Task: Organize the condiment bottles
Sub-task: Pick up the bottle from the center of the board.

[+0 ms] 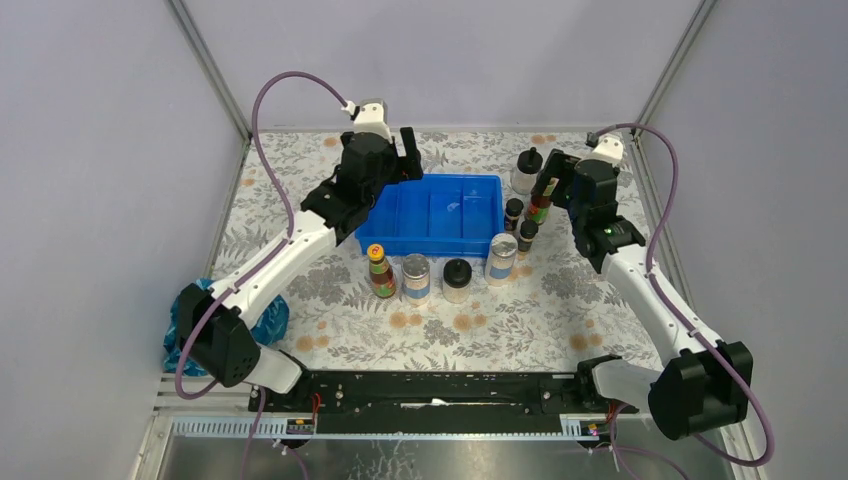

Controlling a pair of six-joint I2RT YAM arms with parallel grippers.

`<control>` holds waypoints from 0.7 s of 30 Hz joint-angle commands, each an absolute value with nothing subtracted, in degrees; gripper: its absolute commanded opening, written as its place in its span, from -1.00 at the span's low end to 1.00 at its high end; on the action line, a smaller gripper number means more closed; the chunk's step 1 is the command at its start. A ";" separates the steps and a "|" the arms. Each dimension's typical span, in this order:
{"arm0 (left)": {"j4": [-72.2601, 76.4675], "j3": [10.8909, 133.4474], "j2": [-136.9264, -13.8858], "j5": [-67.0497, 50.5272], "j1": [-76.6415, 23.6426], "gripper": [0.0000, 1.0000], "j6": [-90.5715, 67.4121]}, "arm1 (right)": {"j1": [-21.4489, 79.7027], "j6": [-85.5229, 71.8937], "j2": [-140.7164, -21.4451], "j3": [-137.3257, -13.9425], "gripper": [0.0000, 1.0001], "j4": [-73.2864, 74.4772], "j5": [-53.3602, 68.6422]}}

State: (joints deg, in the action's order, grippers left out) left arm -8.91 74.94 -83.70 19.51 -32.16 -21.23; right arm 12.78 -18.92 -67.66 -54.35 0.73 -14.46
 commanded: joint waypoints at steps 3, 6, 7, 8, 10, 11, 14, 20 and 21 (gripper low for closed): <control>-8.02 76.93 -84.71 19.95 -32.68 0.89 -21.74 | 15.18 -14.93 -65.49 -55.29 0.91 0.46 -22.96; -7.08 76.49 -85.09 19.10 -32.86 0.89 -21.80 | 15.14 -13.15 -64.47 -54.23 0.88 -1.94 -20.96; -6.80 76.44 -85.27 18.67 -32.94 0.89 -21.61 | 15.20 -12.83 -64.31 -54.03 0.87 -2.23 -20.64; -6.42 76.40 -85.48 17.96 -32.93 0.89 -21.31 | 15.20 -12.25 -64.19 -53.91 0.86 -2.49 -20.33; -5.56 76.62 -86.15 16.69 -32.95 0.89 -20.83 | 15.20 -11.44 -64.25 -54.11 0.84 -2.41 -20.26; -5.10 76.80 -86.52 15.90 -32.94 0.89 -20.69 | 15.23 -11.02 -64.25 -54.20 0.83 -2.39 -20.30; -3.17 77.19 -88.02 13.03 -32.95 0.89 -19.98 | 15.20 -9.89 -64.34 -54.32 0.81 -2.37 -19.67; -1.40 80.37 -93.14 6.91 -32.94 0.89 -17.93 | 15.21 -8.93 -64.10 -53.33 0.76 -4.30 -18.52; -0.98 80.56 -93.75 6.20 -32.96 0.88 -17.62 | 15.16 -8.96 -64.37 -53.46 0.76 -4.37 -18.42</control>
